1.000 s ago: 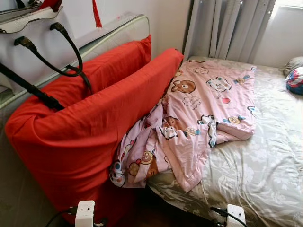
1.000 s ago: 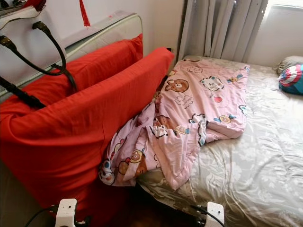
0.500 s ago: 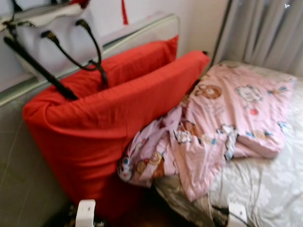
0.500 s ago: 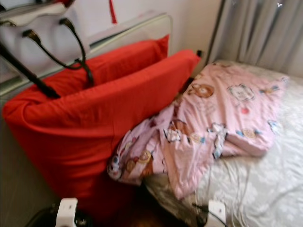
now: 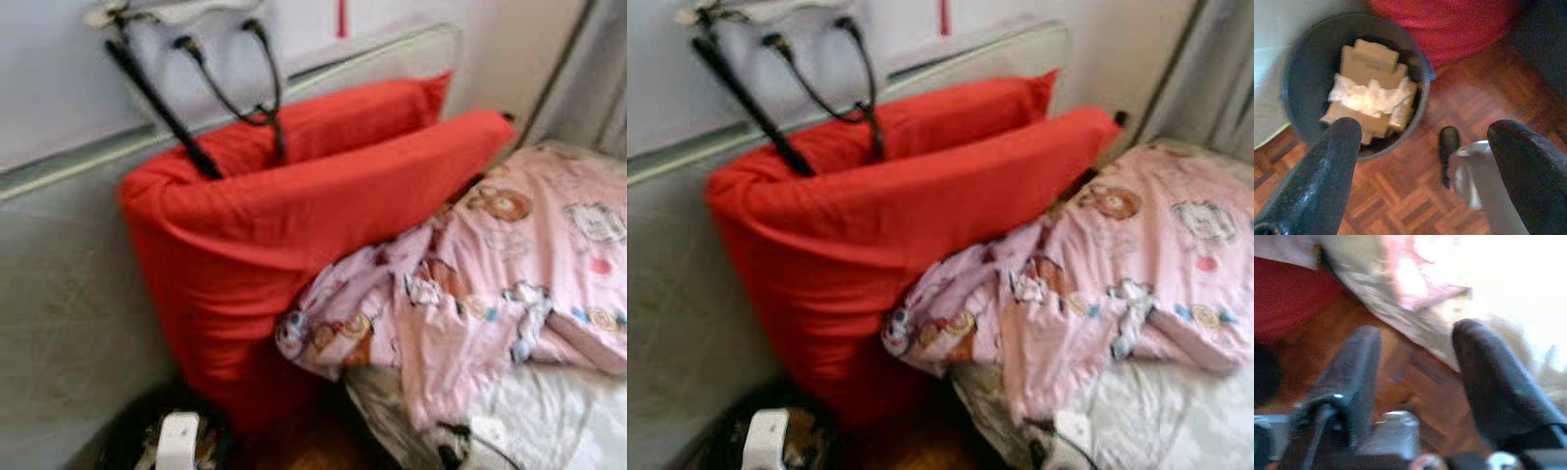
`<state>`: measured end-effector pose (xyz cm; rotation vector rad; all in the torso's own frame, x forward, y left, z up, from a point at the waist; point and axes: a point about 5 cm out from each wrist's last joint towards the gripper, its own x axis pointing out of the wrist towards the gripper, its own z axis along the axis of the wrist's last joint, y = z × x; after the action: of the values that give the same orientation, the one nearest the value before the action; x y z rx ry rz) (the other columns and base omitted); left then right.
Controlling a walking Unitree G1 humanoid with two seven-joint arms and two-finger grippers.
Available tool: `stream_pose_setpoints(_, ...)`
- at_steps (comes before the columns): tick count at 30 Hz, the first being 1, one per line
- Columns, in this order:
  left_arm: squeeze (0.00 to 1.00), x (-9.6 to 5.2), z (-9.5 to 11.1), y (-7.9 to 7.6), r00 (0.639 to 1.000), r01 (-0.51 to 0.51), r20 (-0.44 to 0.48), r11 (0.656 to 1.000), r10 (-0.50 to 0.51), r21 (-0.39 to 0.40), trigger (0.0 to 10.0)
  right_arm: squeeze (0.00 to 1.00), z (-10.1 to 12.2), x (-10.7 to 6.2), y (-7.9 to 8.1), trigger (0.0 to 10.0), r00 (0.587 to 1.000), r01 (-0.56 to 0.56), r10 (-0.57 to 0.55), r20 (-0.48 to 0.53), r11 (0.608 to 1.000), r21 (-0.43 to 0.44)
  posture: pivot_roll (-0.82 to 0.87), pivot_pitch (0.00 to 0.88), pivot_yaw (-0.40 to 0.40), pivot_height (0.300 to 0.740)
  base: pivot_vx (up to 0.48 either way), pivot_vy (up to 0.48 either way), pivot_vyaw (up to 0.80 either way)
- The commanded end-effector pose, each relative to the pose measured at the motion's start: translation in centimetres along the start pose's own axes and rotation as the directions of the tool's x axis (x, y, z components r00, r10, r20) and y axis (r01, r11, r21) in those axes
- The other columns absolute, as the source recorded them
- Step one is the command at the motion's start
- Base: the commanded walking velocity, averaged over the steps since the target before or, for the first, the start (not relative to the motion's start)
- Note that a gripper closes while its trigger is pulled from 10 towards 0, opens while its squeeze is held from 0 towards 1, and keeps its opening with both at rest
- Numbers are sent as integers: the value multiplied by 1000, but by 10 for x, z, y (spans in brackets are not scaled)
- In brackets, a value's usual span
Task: Clean up the room
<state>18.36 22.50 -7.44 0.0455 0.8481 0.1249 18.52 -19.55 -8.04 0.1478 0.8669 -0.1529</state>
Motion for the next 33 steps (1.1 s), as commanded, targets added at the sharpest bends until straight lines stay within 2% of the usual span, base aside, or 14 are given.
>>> stream_pose_setpoints(1,0,1,3,-6,1000,12,6,1000,-12,0,10000,0,-9,-3,-9,10000,999,21,-21,-28,1000,-5,-104,0,2,740,0,0,800)
stream_pose_setpoints(5,0,1,4,-6,1000,14,8,1000,-14,-1,10000,0,-8,-3,-10,10000,999,27,-27,-26,1000,0,-104,0,-1,740,0,0,736)
stream_pose_setpoints(14,0,1,6,-9,999,36,36,999,-34,-36,10000,0,-6,-3,-12,10000,999,49,-50,7,998,42,-102,0,-7,740,0,0,0)
stream_pose_setpoints(26,0,1,6,-9,999,32,40,998,-30,-55,10000,0,-6,-3,-11,10000,999,43,-44,6,998,42,-105,0,-6,740,0,0,0)
stream_pose_setpoints(33,0,1,6,-8,999,30,43,997,-27,-65,10000,0,-6,-3,-10,10000,999,30,-31,11,999,38,-109,0,0,740,266,0,0)
